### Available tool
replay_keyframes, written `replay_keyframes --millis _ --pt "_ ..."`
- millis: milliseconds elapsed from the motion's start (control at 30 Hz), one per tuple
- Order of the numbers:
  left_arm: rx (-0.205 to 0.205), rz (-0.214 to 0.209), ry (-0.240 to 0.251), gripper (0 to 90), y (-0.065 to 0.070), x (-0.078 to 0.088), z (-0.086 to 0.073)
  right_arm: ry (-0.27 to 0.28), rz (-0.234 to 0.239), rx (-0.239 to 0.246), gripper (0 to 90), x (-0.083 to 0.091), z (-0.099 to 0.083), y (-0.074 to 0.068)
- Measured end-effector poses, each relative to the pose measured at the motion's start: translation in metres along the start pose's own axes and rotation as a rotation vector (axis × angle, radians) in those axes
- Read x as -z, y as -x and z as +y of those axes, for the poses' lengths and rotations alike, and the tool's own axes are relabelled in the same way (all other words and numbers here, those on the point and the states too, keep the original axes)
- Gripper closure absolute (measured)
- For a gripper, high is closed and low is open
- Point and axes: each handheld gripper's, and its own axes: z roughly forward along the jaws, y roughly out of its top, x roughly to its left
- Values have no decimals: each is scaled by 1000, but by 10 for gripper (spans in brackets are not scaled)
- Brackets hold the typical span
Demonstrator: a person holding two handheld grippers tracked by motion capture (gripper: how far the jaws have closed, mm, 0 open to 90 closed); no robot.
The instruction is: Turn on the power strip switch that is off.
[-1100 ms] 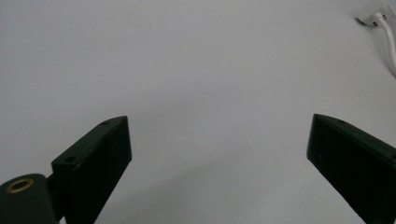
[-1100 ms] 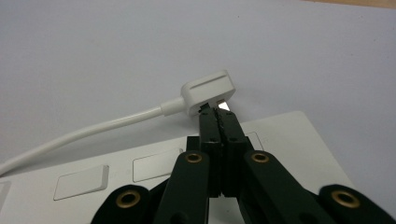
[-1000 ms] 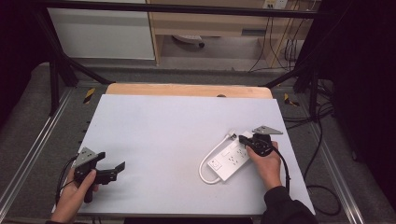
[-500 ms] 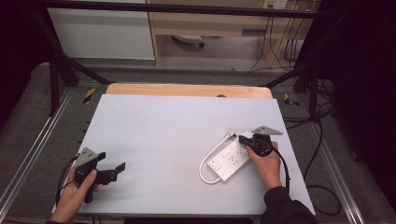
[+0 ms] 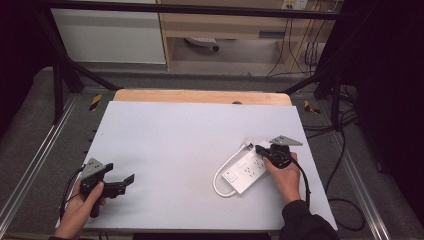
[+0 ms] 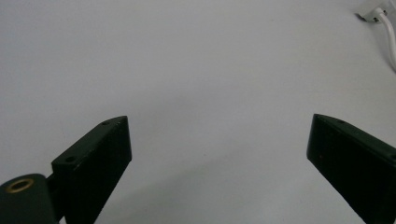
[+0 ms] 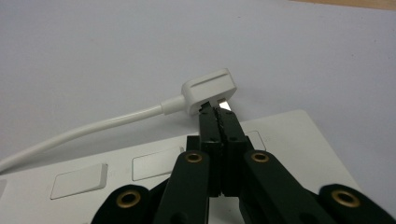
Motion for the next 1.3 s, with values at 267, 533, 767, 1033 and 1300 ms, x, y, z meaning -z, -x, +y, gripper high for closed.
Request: replay_keyframes --millis 267,533,767,1033,1300 --pt "-1 0 -2 66 0 0 0 -2 -4 7 900 0 0 -1" --pt "-1 2 -2 66 0 0 0 -6 -1 3 900 0 0 -1" --pt "-2 3 -3 66 0 0 0 -18 10 7 900 -2 -1 -3" --pt "-2 2 -3 66 0 0 0 -16 11 10 900 -2 -1 -3" --pt "-2 2 -2 66 0 0 0 -13 8 11 900 -2 -1 -3"
